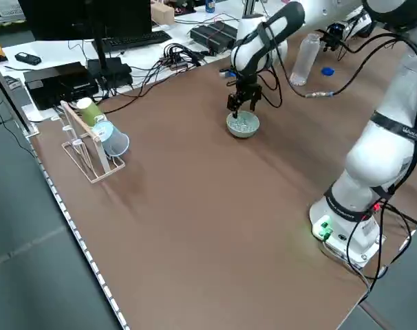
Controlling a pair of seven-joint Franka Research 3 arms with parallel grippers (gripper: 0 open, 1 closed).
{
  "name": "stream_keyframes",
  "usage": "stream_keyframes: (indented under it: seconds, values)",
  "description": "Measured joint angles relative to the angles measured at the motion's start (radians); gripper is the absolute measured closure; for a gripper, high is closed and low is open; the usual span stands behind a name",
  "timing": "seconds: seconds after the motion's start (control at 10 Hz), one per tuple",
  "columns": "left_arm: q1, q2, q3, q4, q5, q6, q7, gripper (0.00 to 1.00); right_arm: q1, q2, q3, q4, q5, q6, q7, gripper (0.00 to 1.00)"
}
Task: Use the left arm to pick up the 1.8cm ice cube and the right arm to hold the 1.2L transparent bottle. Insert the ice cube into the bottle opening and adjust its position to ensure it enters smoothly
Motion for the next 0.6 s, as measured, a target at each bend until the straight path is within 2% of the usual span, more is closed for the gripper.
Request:
stream_keyframes:
  seconds: [0.6]
  values:
    - [0.0, 0.085, 0.0, -0.001, 0.0, 0.105, 0.0, 0.04, 0.096, 0.07, 0.011, 0.029, 0.171, 0.008, -0.128, 0.0]
